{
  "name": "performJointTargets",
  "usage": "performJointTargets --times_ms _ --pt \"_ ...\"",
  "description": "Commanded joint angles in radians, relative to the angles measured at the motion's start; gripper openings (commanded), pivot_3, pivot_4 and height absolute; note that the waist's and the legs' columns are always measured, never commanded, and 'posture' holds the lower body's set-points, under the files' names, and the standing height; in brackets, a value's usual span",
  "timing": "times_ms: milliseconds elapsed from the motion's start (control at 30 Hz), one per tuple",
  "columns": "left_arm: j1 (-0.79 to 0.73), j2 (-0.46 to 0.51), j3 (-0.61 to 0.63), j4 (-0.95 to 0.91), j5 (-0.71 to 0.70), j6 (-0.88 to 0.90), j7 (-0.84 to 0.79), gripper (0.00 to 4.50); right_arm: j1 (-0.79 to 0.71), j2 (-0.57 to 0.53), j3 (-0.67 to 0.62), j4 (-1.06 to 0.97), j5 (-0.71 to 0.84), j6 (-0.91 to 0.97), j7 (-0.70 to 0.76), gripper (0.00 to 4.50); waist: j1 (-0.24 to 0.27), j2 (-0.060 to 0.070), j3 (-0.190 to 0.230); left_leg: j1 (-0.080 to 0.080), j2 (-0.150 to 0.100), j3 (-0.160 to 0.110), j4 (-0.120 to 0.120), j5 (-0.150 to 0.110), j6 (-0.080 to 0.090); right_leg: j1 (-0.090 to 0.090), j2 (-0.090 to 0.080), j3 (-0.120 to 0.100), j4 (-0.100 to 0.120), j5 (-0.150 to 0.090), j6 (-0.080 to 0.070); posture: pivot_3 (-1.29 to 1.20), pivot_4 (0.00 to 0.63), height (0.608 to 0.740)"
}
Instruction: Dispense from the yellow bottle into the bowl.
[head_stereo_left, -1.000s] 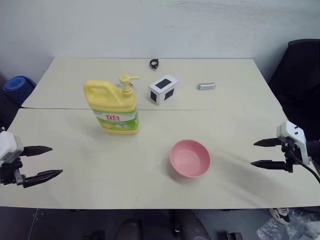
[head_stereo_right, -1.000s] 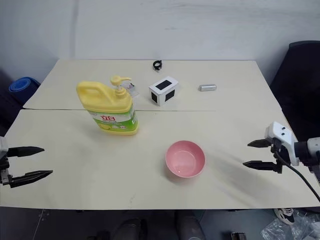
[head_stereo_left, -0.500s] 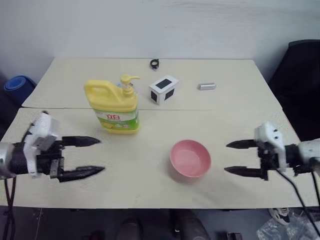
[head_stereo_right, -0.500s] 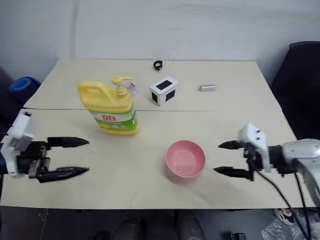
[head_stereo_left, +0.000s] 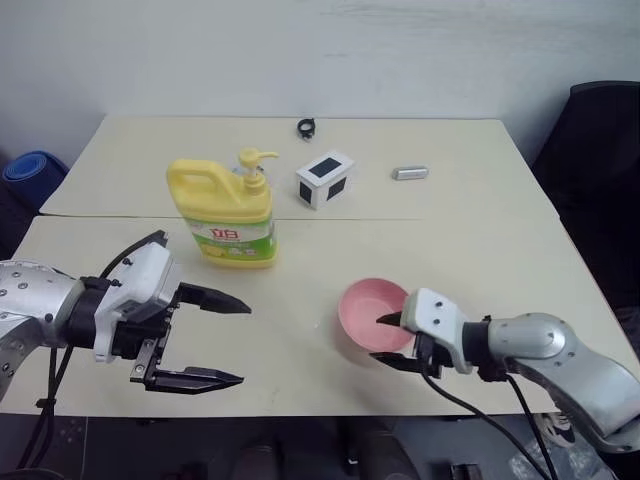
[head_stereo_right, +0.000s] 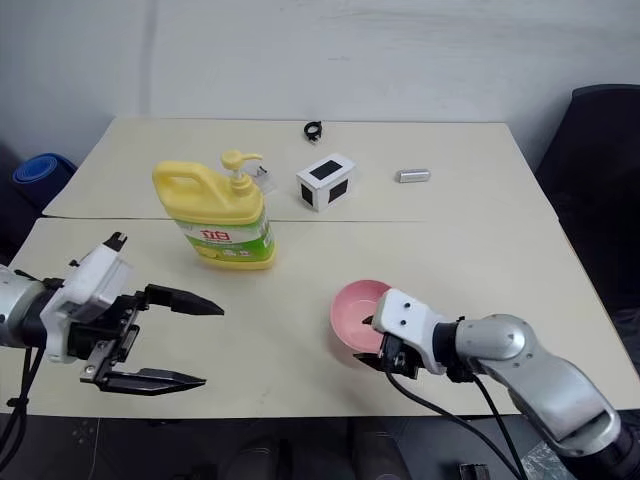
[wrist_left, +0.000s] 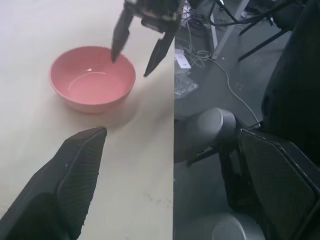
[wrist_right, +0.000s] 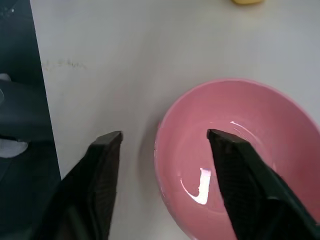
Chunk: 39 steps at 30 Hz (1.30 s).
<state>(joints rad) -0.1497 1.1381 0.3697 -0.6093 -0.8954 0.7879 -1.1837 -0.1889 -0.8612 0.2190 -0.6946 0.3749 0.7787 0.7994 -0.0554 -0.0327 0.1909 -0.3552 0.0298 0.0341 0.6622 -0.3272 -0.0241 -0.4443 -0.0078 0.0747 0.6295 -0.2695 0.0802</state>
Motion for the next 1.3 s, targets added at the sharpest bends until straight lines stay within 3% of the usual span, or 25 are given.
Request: performJointTargets --times_ms 33,400,500,700,867,1000,1233,1300 --pt "-0.025 0.004 -0.005 -0.008 -0.026 0.011 0.026 4.5 -0.006 0.013 0.033 0.012 -0.036 -0.042 -0.001 2.6 0.0 0.0 0.0 0.0 0.0 0.0 0.0 0.0 0.001 0.0 0.0 0.0 0.0 0.0 0.0 0.0 0.15 0.74" --pt "-0.035 0.004 -0.016 -0.023 -0.045 0.031 0.048 4.5 -0.019 0.081 0.158 0.167 -0.187 -0.153 -0.017 2.6 -0.001 -0.001 0.0 0.0 0.0 0.002 0.002 -0.001 0.001 0.0 0.001 0.003 0.0 0.001 0.001 0.0 0.15 0.74" --pt "-0.05 0.002 -0.025 -0.021 -0.052 0.032 0.057 4.5 -0.036 0.13 0.159 0.211 -0.207 -0.175 -0.034 2.02 -0.001 -0.001 0.0 0.0 0.0 0.002 0.002 -0.001 0.001 0.0 0.001 0.004 0.0 0.001 0.001 0.0 0.15 0.74" --pt "-0.058 -0.003 -0.039 -0.016 -0.052 0.021 0.065 4.5 -0.03 0.151 0.149 0.22 -0.224 -0.199 -0.026 0.05 -0.001 -0.001 -0.001 0.001 0.0 0.003 0.002 -0.001 0.001 0.0 0.002 0.009 0.001 0.001 0.002 0.0 0.15 0.74" --pt "-0.069 -0.016 -0.048 -0.005 -0.038 0.004 0.083 4.5 -0.027 0.132 0.129 0.207 -0.221 -0.206 -0.002 0.05 -0.001 -0.002 -0.001 0.001 0.0 0.003 0.002 -0.001 0.001 0.0 0.002 0.01 0.001 0.001 0.002 0.0 0.15 0.74" --pt "-0.115 -0.029 -0.04 0.037 -0.04 0.003 0.108 4.5 -0.114 0.093 0.108 0.208 -0.199 -0.19 0.076 0.05 -0.002 -0.003 -0.001 0.001 0.0 0.004 0.003 -0.001 0.001 0.0 0.002 0.01 0.001 0.001 0.003 0.0 0.15 0.74" --pt "-0.209 -0.023 0.006 0.157 -0.036 -0.005 0.135 4.5 -0.433 0.112 0.148 0.367 -0.183 -0.206 0.262 0.05 -0.005 -0.003 -0.001 0.002 0.0 0.005 0.003 -0.001 0.002 0.0 0.004 0.009 0.002 0.002 0.003 0.0 0.15 0.74" --pt "-0.251 -0.033 0.029 0.203 -0.043 -0.001 0.17 4.11 -0.543 0.168 0.184 0.477 -0.21 -0.237 0.292 0.0 -0.006 -0.003 -0.001 0.002 0.001 0.005 0.003 -0.002 0.003 -0.001 0.004 0.009 0.002 0.002 0.002 0.0 0.15 0.74"
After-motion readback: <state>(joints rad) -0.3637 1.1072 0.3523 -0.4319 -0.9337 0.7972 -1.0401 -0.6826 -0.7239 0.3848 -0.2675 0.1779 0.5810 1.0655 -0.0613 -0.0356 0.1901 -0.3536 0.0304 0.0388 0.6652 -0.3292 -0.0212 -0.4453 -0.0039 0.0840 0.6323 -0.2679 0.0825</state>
